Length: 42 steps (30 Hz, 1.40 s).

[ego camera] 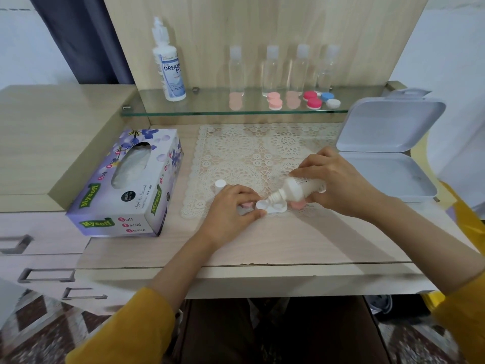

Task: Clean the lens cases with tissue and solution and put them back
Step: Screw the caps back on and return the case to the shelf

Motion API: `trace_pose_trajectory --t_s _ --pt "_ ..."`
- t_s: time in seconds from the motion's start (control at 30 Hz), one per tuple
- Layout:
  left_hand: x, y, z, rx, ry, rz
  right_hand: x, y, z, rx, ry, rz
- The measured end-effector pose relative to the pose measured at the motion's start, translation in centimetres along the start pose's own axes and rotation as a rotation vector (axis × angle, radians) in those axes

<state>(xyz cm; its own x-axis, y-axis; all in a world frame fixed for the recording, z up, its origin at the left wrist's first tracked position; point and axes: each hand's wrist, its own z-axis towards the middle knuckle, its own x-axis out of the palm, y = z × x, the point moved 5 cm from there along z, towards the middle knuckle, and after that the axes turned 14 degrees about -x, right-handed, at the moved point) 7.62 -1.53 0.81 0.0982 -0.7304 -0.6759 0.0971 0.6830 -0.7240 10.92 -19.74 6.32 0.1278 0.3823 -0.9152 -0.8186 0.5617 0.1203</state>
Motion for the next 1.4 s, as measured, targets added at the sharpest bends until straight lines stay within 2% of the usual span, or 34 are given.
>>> trace_pose_trajectory --t_s 0.23,0.83,1.4 --pt "0.1 0.2 0.1 0.002 -0.006 0.005 -1.8 -0.8 -0.8 0.052 0.038 -0.050" --pt "0.2 0.4 0.1 0.004 0.002 -0.007 -1.8 -0.1 -0.8 -0.063 0.055 -0.132" --pt "0.1 0.4 0.1 0.004 -0.001 -0.007 -1.7 -0.3 -1.0 0.040 0.082 -0.091"
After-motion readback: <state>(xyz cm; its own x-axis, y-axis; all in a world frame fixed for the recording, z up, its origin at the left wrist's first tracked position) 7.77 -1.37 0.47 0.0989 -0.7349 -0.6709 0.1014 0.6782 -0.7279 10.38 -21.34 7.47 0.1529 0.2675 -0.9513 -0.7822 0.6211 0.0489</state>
